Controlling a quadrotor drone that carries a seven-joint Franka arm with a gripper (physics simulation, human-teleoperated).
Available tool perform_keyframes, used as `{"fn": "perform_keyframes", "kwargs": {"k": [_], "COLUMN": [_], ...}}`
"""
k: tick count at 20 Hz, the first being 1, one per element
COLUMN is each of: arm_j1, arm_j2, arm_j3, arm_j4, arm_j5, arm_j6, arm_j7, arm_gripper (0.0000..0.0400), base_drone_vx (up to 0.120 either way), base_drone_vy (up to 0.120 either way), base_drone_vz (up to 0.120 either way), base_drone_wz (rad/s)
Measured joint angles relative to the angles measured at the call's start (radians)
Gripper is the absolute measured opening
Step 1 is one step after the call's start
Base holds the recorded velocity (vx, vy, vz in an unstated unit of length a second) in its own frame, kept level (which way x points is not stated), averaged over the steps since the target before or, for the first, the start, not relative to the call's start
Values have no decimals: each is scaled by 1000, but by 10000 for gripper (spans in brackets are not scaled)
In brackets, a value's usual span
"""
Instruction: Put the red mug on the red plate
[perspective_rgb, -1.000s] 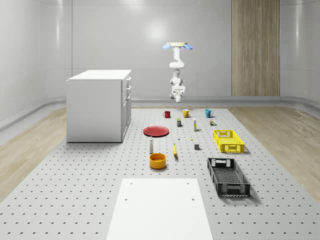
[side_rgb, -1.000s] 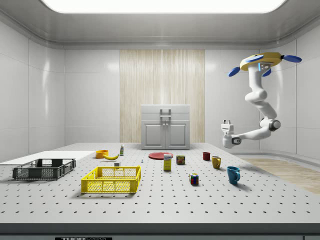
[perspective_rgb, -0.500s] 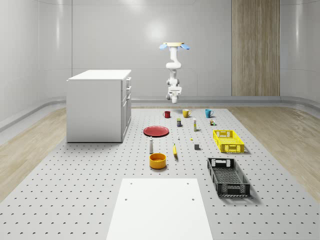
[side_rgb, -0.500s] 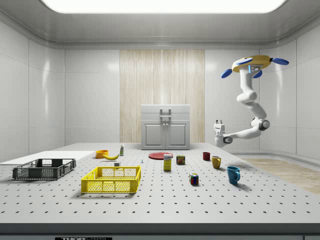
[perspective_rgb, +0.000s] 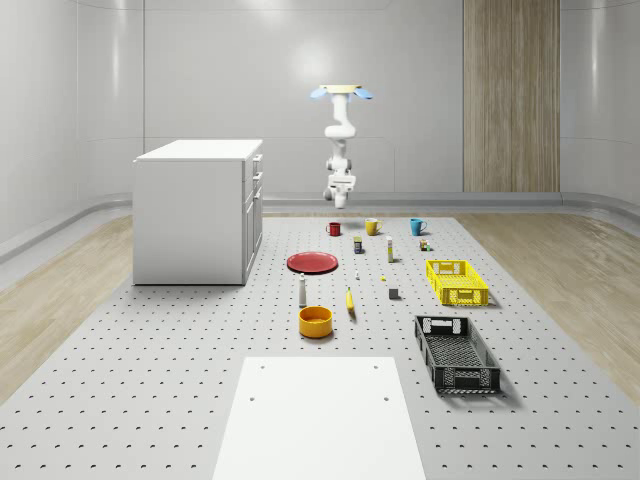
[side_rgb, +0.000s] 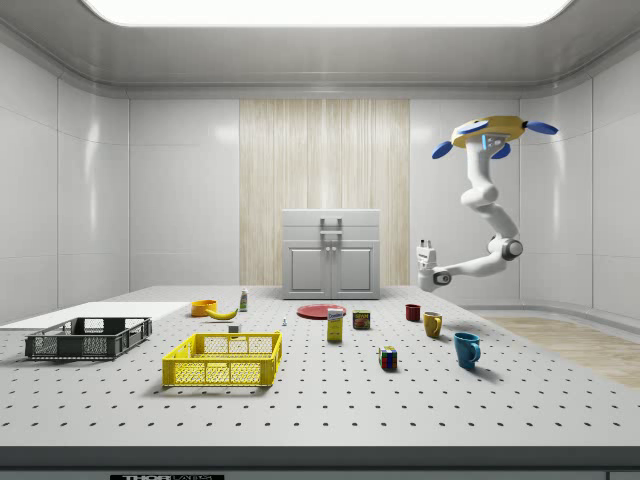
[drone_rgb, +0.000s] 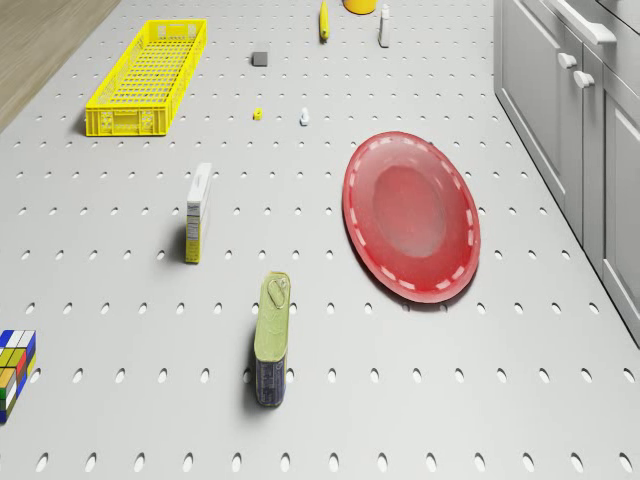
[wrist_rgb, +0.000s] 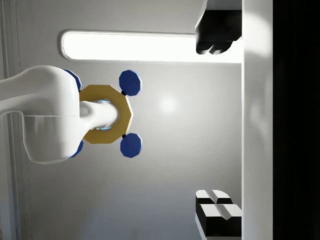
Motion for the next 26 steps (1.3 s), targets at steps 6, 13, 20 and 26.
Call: {"fn": "perform_keyframes", "kwargs": {"k": [6,13,20,26], "arm_j1": [-18,-79,-249,-541], "arm_j2": [-5,-21,-90,-175], "arm_j3": [57,250,658,966], "arm_j4": [-8,-66,-375,-708], "arm_j5": [-81,-355,-1011,-1612], "arm_j6": [6,19,43,-42], "arm_j7": [11,50,198,456], "arm_gripper": [400,400,400,400], "base_drone_vx": [100,120,11,113], "base_drone_vy": [-67,0,0,0], "base_drone_vz": [0,-97,-120,-120], "base_drone_wz": [0,0,0,0]}}
